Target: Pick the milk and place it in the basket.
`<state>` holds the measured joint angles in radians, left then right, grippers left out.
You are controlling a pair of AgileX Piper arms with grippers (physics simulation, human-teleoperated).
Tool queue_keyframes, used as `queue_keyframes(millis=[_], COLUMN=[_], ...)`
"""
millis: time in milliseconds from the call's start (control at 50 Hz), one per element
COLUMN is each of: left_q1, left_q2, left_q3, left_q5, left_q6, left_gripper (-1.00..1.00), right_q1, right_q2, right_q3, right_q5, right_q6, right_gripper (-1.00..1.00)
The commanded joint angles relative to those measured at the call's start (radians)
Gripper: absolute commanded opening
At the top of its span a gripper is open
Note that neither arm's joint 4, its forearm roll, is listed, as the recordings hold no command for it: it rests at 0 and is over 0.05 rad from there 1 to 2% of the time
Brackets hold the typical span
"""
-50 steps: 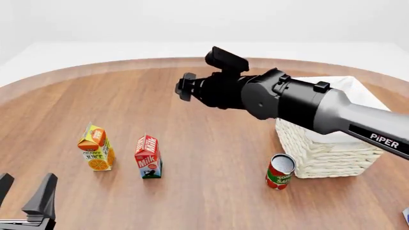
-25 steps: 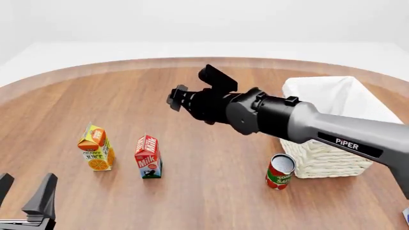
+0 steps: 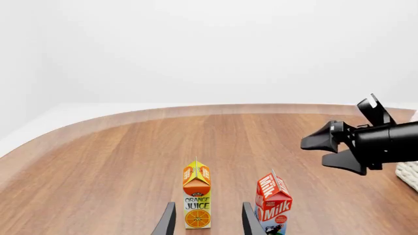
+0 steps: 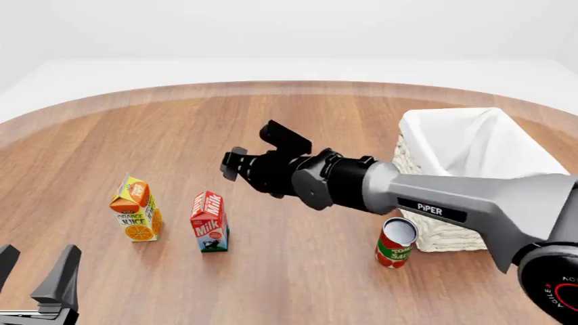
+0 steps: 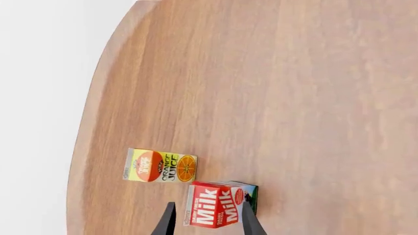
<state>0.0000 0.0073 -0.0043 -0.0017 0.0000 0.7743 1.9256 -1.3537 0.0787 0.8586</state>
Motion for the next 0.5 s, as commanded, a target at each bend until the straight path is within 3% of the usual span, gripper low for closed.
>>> queue_keyframes(millis=[20, 500], left_q1=[0.0, 0.0], left_q2=[0.0, 0.0], left_q3=[0.0, 0.0], left_q5=[0.0, 0.0], left_q6=[0.0, 0.0], left_gripper=[1.0, 1.0], right_q1=[0.029, 0.059], right_q2=[0.037, 0.095], right_q3=[0.0, -0.051], right_q5=[-0.014, -0.003], right_q6=[0.021, 0.015], right_gripper=[1.0, 1.0])
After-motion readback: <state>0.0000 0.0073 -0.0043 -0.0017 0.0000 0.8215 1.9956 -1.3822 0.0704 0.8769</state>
